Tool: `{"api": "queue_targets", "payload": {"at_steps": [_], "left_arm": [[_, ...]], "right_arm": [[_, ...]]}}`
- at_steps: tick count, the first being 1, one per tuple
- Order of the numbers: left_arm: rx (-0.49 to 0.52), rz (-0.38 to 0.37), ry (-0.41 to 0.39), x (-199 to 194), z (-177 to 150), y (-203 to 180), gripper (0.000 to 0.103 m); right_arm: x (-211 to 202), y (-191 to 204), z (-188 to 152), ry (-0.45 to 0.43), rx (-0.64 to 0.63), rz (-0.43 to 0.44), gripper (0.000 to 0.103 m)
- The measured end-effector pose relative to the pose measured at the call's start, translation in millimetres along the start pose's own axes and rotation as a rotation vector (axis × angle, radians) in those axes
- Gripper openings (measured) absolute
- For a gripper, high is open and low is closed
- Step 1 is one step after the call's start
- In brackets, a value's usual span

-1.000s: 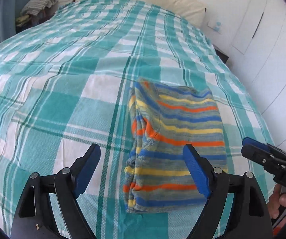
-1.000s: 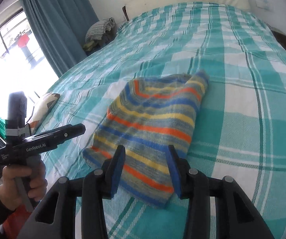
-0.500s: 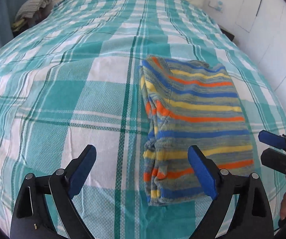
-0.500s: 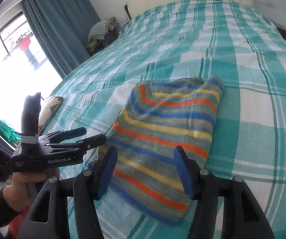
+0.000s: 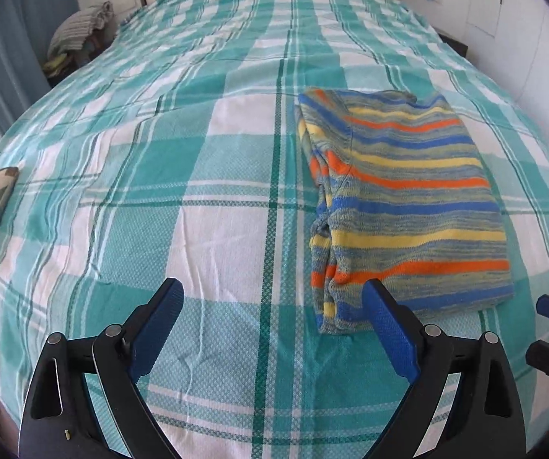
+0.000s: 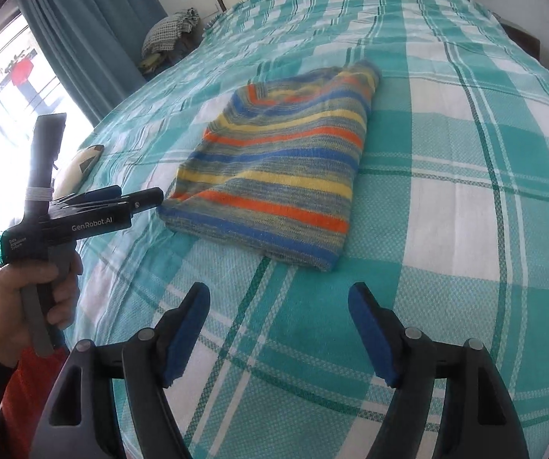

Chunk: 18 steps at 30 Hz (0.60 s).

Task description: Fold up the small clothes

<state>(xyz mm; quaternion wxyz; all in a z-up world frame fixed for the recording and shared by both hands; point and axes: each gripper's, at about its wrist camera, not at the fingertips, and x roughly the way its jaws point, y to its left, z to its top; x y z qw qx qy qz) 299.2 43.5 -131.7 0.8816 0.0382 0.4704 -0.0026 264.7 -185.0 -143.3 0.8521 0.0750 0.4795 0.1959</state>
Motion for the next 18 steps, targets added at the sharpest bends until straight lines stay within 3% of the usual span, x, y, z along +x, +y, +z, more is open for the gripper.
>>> {"api": "queue_targets", "payload": {"at_steps": [3,5,8,11,15,18], "left_arm": [[0.013,0.006,-0.003,-0.3,2.0,-1.6,0.095],[-0.003,-0.034,0.002,0.7,5.1,1.8,0.095],[-0.137,-0.283,0.005,5.0,17.1,25.2,0.098],[-0.271,-0.391,0.038,28.6,38.0,44.8,0.099],[-0.2,-0.393,0.105,79.1,69.5,27.8,0.099],[-0.143,-0.323,0.119,107.0,85.7,4.8,0.099]], "right_arm": [[-0.1,-2.4,-1.9,-0.004,0.015,0.009,0.075],[4.8,-2.6,-1.4,-0.004,0.013,0.013,0.074],[9.0,-8.9,4.8,-0.009,0.02,0.027,0.075],[5.9,-29.9,24.6,-0.051,0.069,0.031,0.075],[19.8,-66.3,75.7,-0.115,0.192,0.064,0.079],[59.6,-83.2,110.8,-0.097,0.265,0.131,0.079]]}}
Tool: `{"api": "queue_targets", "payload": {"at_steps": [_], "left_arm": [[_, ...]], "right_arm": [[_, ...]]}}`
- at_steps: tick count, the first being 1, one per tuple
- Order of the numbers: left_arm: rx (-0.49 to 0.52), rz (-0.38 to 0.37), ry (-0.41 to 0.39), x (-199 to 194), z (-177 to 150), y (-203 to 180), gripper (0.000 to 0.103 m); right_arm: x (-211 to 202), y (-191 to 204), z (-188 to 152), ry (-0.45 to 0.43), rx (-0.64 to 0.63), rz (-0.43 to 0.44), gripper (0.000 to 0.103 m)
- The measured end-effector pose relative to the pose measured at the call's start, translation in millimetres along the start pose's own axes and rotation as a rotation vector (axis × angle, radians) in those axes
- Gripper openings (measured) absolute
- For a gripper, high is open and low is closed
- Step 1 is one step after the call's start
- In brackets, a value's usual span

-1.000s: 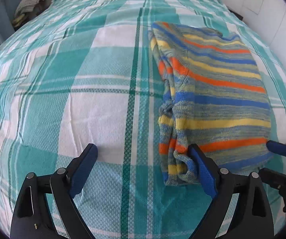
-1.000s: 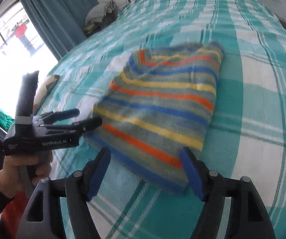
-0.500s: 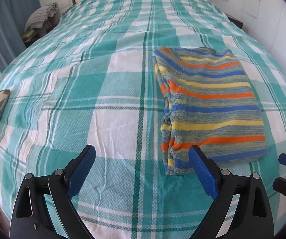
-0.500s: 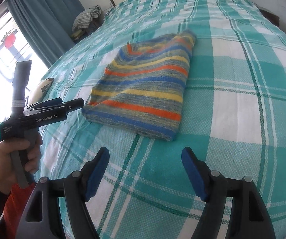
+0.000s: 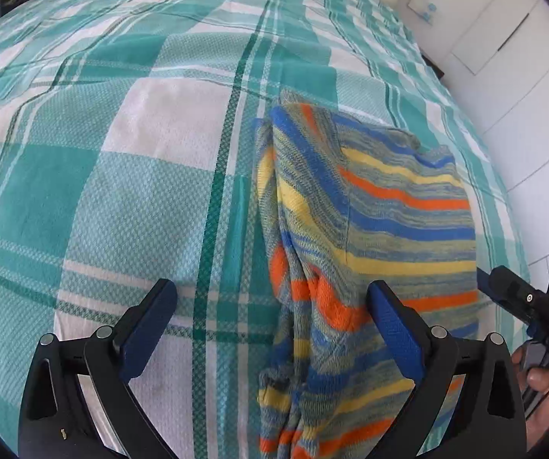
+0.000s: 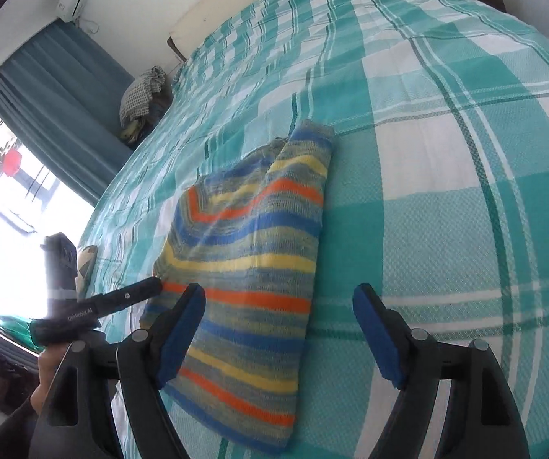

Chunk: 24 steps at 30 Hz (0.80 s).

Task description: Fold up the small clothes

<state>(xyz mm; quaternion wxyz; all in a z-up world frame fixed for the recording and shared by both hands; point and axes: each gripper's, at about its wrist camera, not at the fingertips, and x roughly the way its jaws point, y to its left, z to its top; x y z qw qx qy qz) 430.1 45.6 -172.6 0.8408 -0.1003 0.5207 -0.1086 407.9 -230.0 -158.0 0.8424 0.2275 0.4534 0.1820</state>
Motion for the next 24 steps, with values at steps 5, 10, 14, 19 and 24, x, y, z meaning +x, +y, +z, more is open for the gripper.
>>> {"api": "queue_targets", "payload": {"at_steps": [5,10,14,19,24], "left_arm": [[0.05,-0.034,0.014,13.9,11.3,-31.8,0.018],[0.087,-0.083,-0.112,-56.0,9.5,-50.4,0.016],[0.136,-0.095,-0.229,-117.8,19.2,-69.3,0.017],[0.107,0.074,-0.199,-95.3,23.0,-54.2,0.066],[0.196,0.286,-0.205,-114.7,-71.7,-28.4,0.08]], "right_arm": [[62.4,18.3,13.8,0.061,-0.055,-0.058,0.03],[18.8,79.0,16.1,-0.05,-0.197,-0.073,0.023],[-35.7,122.1,22.9,-0.151,-0.269,0.0,0.023],[-36.3,111.7,44.9,-0.157,-0.239,-0.094,0.043],[-57.2,42.4,2.3,-0.065,-0.202,-0.314,0.069]]}}
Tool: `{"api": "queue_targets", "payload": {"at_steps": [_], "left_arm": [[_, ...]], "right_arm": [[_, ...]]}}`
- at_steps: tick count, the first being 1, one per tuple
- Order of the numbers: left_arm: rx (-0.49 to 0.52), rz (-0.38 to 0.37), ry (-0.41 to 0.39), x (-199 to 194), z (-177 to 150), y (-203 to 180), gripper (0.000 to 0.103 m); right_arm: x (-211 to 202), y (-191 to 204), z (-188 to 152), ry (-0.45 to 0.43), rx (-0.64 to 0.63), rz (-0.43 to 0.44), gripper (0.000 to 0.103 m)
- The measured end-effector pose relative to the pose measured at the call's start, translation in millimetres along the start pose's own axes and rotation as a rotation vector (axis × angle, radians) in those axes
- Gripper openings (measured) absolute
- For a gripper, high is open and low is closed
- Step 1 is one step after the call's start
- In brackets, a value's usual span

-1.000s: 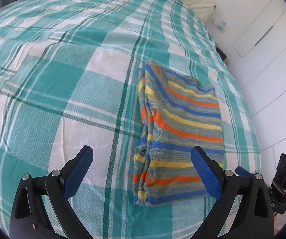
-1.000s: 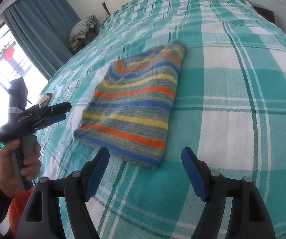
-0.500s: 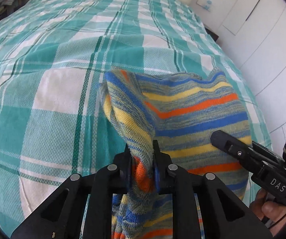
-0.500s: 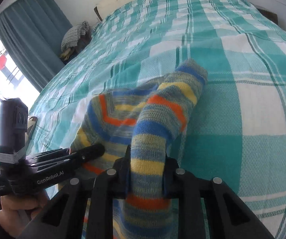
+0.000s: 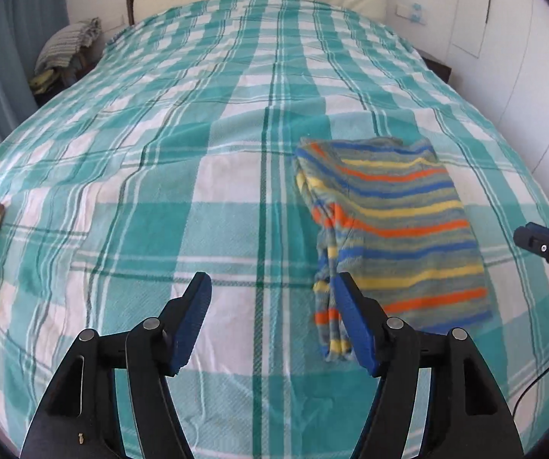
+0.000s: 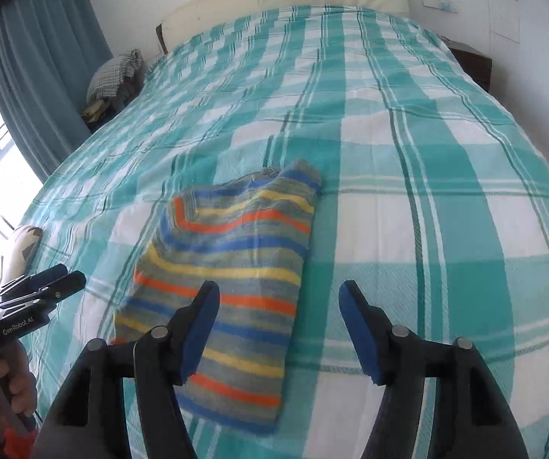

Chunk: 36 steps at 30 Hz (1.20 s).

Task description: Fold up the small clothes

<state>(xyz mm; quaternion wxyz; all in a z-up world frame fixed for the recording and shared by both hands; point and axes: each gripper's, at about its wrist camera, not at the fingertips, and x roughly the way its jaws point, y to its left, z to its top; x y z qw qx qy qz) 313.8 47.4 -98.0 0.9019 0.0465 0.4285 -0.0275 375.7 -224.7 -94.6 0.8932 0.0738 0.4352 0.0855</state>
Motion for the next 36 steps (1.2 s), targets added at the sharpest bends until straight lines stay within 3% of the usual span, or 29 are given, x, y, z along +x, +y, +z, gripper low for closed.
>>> {"api": "queue_targets", "payload": {"at_steps": [2,4,8,12,14,22,29,36], "left_arm": [[0.042,0.09,-0.045,-32.1,-37.6,-0.4,0.098],[0.039,0.127,-0.083,-64.3,-66.7,-2.8,0.102],[-0.014,0.169,-0.081,-122.5,-90.2,-6.2,0.102],[-0.063,0.29,-0.144,-176.4,-90.3,-9.3,0.102],[-0.072,0.311,-0.167,-195.7,-90.7,-10.9,0.102],[-0.065,0.208,0.044,-232.0,-114.8,-29.3,0.102],[-0.043,0.175,0.084,-260.6,-139.1,-43.5,0.102],[-0.032,0.148,0.063,-273.7,-140.9,-54.1,0.102]], "right_arm": [[-25.4,-16.4,-40.4,0.017,-0.025,-0.025,0.085],[-49.8,-24.3,-79.8,0.041,-0.041,-0.051,0.097],[-102.2,-17.5,-148.6,0.074,-0.103,-0.113,0.097],[-159.0,-3.6,-187.7,0.028,-0.133,-0.218,0.097],[-184.2,1.0,-195.2,0.006,-0.094,-0.212,0.098],[-255.6,48.5,-175.0,-0.076,-0.098,-0.147,0.102],[-292.3,90.1,-187.6,-0.03,-0.224,-0.151,0.102],[-314.5,102.2,-203.5,-0.005,-0.221,-0.135,0.102]]}}
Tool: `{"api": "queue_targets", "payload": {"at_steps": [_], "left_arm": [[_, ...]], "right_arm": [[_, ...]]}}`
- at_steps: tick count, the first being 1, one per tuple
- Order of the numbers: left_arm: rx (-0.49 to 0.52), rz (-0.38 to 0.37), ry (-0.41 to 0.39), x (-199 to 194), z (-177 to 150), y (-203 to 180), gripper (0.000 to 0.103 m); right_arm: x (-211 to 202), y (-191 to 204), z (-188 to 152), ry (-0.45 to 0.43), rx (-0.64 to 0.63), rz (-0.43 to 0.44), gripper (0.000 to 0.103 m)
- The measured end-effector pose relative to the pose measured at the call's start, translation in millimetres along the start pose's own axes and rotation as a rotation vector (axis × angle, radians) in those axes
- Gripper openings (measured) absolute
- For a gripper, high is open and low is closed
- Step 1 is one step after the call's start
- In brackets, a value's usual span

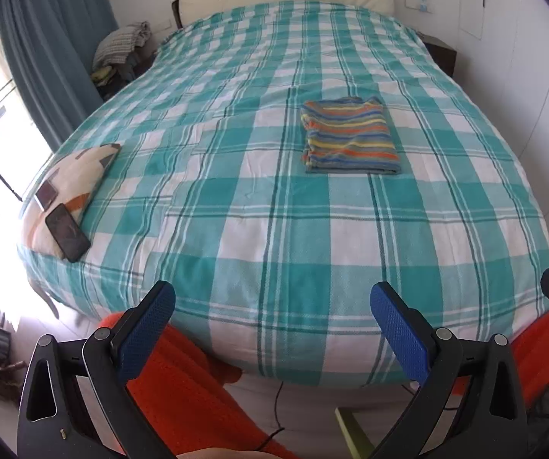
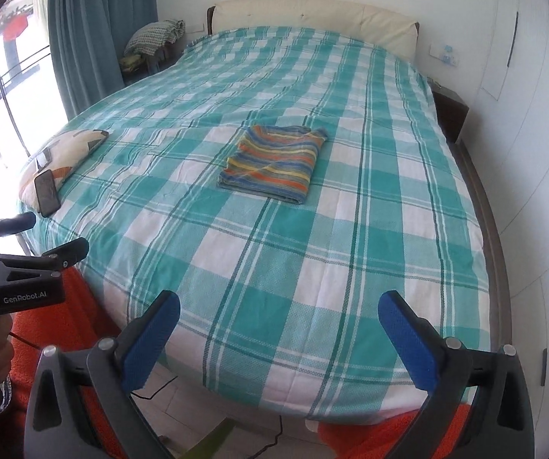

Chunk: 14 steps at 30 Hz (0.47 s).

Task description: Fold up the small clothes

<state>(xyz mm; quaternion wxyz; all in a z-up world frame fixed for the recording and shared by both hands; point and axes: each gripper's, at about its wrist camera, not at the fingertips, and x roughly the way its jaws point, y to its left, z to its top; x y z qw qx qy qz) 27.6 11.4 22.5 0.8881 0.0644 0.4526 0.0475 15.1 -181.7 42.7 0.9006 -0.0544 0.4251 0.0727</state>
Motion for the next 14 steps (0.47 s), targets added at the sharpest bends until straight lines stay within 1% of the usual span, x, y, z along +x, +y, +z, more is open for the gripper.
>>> {"api": "queue_targets", "payload": {"at_steps": [6,9,11,14], "left_arm": [[0.011,0.005,-0.014,-1.4,-1.2,-3.4,0.102],[-0.002,-0.011,-0.014,-2.2,-1.5,-2.4,0.102],[-0.006,-0.022,-0.028,-4.9,-2.3,-3.6,0.102],[0.012,-0.014,-0.057,-10.0,-2.6,-9.1,0.102]], "right_arm": [[4.1,0.1,-1.8,0.008,-0.002,-0.018,0.102],[5.9,0.2,-2.0,0.007,0.005,-0.011,0.102],[6.4,1.3,-0.5,0.005,0.006,-0.005,0.102],[7.9,2.3,1.5,-0.006,0.01,0.002,0.102]]}}
